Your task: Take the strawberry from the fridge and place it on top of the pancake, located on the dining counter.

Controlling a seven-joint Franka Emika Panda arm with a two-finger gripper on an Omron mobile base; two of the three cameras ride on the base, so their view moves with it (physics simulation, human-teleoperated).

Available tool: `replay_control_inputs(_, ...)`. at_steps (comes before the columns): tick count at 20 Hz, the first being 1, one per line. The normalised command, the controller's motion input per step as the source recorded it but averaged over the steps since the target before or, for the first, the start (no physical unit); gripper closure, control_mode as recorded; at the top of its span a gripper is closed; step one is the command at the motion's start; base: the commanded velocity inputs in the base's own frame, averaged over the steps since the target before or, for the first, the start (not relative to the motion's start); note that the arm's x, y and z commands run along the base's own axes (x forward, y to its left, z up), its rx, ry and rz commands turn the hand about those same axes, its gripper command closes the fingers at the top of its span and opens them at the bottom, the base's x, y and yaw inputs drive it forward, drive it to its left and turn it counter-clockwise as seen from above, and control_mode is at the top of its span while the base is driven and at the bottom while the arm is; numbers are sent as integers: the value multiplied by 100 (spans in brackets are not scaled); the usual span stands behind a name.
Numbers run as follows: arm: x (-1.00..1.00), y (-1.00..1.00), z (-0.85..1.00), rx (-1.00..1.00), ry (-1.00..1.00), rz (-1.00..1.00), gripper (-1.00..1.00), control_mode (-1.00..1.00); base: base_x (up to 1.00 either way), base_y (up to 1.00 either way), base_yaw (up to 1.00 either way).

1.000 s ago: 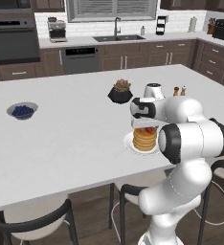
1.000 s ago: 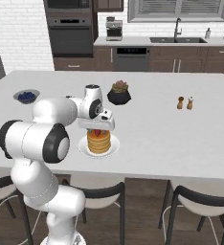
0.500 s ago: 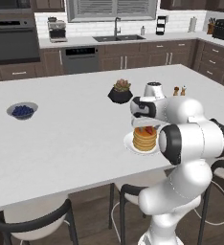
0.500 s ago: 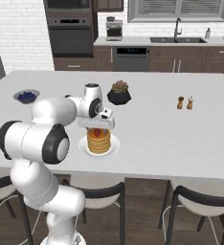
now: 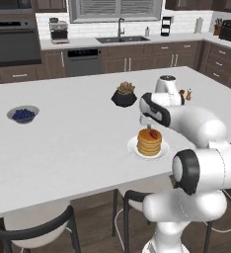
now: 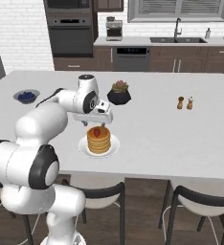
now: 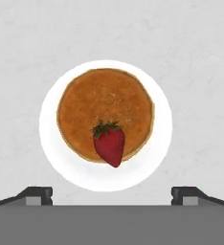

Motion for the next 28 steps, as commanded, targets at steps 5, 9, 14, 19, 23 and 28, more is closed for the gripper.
replay_control_inputs(5,-100,0,56,4,-14,0,-100,-100,0,0,0)
replay_control_inputs(9,-100,6,76,0,-2,0,-100,-100,0,0,0)
replay_control_inputs(14,-99,41,49,0,-1,0,-100,-100,0,0,0)
replay_control_inputs(19,-79,89,18,-4,0,0,-100,-100,0,0,0)
replay_control_inputs(23,-70,99,1,-10,0,0,-100,-100,0,0,0)
replay_control_inputs(28,-13,100,-2,-26,8,0,-100,-100,0,0,0)
